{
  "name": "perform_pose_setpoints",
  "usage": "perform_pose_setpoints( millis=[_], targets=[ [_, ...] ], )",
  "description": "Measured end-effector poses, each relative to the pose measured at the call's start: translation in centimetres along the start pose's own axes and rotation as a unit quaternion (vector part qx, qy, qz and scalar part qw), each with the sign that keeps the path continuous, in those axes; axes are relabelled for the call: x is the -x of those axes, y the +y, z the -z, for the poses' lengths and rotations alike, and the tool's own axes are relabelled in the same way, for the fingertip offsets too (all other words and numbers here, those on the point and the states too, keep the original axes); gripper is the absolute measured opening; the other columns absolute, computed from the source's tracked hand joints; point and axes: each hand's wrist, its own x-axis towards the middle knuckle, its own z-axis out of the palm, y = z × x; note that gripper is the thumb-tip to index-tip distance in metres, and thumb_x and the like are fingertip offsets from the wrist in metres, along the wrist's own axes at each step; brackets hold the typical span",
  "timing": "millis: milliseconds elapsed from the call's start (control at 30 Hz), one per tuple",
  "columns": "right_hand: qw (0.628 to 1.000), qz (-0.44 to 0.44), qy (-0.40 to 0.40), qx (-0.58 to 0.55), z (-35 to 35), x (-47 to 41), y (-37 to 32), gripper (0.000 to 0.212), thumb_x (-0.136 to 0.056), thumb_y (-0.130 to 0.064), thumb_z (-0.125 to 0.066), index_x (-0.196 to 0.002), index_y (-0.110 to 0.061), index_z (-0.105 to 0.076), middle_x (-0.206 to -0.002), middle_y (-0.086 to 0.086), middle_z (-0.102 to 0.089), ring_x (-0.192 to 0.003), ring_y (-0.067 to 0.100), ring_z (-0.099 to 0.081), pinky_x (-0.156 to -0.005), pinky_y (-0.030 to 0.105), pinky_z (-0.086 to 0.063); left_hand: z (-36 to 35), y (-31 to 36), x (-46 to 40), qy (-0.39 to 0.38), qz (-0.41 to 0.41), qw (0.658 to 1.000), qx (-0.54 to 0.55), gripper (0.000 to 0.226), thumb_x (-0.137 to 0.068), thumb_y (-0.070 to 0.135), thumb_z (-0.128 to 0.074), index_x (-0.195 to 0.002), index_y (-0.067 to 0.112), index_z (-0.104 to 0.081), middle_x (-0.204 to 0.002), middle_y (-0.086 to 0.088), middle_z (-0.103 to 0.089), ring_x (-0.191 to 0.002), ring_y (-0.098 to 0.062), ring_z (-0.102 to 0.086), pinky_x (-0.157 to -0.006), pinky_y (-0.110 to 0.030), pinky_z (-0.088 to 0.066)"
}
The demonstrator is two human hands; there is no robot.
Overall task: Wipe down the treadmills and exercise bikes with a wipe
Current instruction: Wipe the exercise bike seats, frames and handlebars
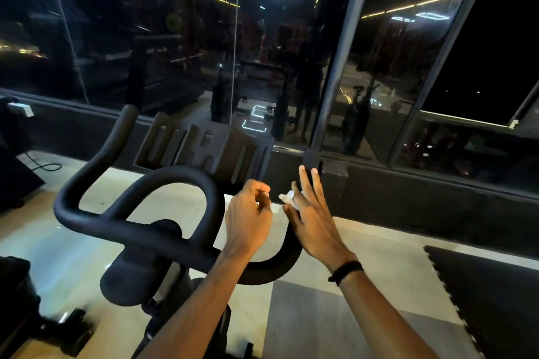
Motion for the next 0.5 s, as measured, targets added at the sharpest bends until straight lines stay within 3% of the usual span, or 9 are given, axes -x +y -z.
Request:
perform_pose_setpoints(
  millis=[100,200,233,300,400,500],
  targets=[
    [0.986,-0.040,0.020,-0.162,-1.4,3.0,-1.6,0.046,-0.107,-0.033,-0.036,-0.152,-0.024,-0.040,-0.165,-0.020,0.007,-0.149,0.000,0.019,-0.126,0.041,-0.003,0.2,0.1,0.0,0.010,0.012,1.000,0.012,0.021,-0.092,0.003,-0.061,-0.108,0.016,-0.065,-0.091,0.007,-0.067,-0.085,-0.006,-0.064,-0.070,-0.015,-0.048],
    [0.937,-0.076,0.083,-0.331,-2.4,7.6,-4.3,0.046,-0.103,-0.053,-0.035,-0.149,-0.056,-0.028,-0.162,-0.032,-0.008,-0.150,-0.006,-0.002,-0.125,0.028,-0.007,0.0,0.1,0.0,0.011,0.018,0.999,0.028,0.022,-0.091,0.003,-0.061,-0.106,0.018,-0.064,-0.090,0.006,-0.068,-0.084,-0.007,-0.065,-0.071,-0.023,-0.053],
    [0.915,-0.097,0.095,-0.381,-2.6,8.7,-5.2,0.048,-0.102,-0.057,-0.037,-0.148,-0.059,-0.024,-0.159,-0.036,-0.013,-0.148,-0.009,-0.010,-0.123,0.023,-0.011,0.0,0.0,0.0,0.007,0.018,0.999,0.029,0.023,-0.090,0.002,-0.061,-0.106,0.018,-0.064,-0.090,0.005,-0.069,-0.085,-0.008,-0.066,-0.072,-0.026,-0.054],
    [0.875,-0.136,0.105,-0.452,-3.1,9.6,-6.3,0.055,-0.104,-0.047,-0.038,-0.154,-0.048,-0.013,-0.155,-0.042,-0.015,-0.144,-0.014,-0.018,-0.121,0.019,-0.016,-0.2,0.0,0.0,-0.003,0.018,0.999,0.026,0.025,-0.089,0.001,-0.061,-0.107,0.018,-0.064,-0.090,0.005,-0.069,-0.086,-0.009,-0.066,-0.074,-0.028,-0.055],
    [0.894,-0.144,0.105,-0.412,-2.7,7.1,-6.0,0.064,-0.104,-0.045,-0.035,-0.153,-0.053,0.006,-0.164,-0.024,0.007,-0.149,-0.006,0.000,-0.120,0.021,-0.004,-0.1,0.0,0.0,-0.006,0.019,1.000,0.022,0.025,-0.089,0.001,-0.061,-0.106,0.018,-0.064,-0.091,0.005,-0.069,-0.087,-0.010,-0.066,-0.075,-0.029,-0.055],
    [0.897,-0.241,0.092,-0.359,-1.8,1.2,-3.5,0.073,-0.106,-0.037,-0.042,-0.158,-0.022,0.007,-0.166,0.002,0.017,-0.152,0.013,0.013,-0.119,0.027,0.002,0.0,0.1,0.0,0.001,0.025,0.999,0.024,0.024,-0.089,0.002,-0.060,-0.105,0.020,-0.064,-0.090,0.005,-0.069,-0.087,-0.011,-0.066,-0.077,-0.037,-0.056]
  ],
)
